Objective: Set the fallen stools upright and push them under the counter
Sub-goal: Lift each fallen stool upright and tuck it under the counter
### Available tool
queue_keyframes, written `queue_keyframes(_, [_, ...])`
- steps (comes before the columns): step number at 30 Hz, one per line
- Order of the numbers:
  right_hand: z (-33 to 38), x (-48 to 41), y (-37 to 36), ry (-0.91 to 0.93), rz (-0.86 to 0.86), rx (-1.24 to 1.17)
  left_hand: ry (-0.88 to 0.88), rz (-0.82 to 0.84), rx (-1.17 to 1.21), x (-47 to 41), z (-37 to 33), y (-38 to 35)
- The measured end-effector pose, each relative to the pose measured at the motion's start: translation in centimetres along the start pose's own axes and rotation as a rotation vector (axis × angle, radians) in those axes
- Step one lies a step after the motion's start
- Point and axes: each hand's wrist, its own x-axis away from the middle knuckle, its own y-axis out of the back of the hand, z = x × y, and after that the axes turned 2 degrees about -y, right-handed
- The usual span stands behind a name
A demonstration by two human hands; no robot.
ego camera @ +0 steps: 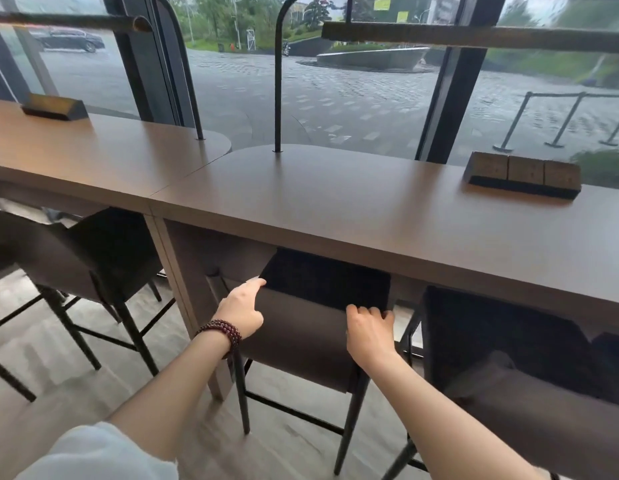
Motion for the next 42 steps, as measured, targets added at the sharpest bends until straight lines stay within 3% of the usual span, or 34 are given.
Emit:
queue_keyframes(5, [0.7, -0.8, 0.0, -0.048, 0.014, 0.048, -0.007, 0.073, -0.395, -3.4, 1.9, 0.2])
queue_keyframes(8, [0.9, -0.8, 0.1, -0.073, -0.007, 0.047, 0.084, 0.061, -0.458, -4.8, 3.5, 0.3])
queue_keyframes(12, [0.9, -0.7, 0.8, -0.081, 0.018, 0.053, -0.043, 0.015, -0.563, -5.5, 4.9, -0.2])
queue_keyframes(16, [0.5, -0.7, 1.1, -0.085, 0.051, 0.070, -0.143, 0.011, -0.559, -5.9, 5.9, -0.1])
queue_keyframes(27, [0.8, -0.5, 1.1, -0.163, 0.088, 0.052, -0.202, 0.069, -0.510, -5.2, 6.5, 0.2])
queue_keyframes(37, [1.0, -0.5, 1.8, -0.178, 0.101, 0.029, -0.102, 0.162, -0.353, -5.8, 6.6, 0.5])
queue_keyframes(42, [2.6, -1.3, 3.0, -0.069, -0.007, -0.078, -0.010, 0.014, -0.099, -4.4, 5.6, 2.5])
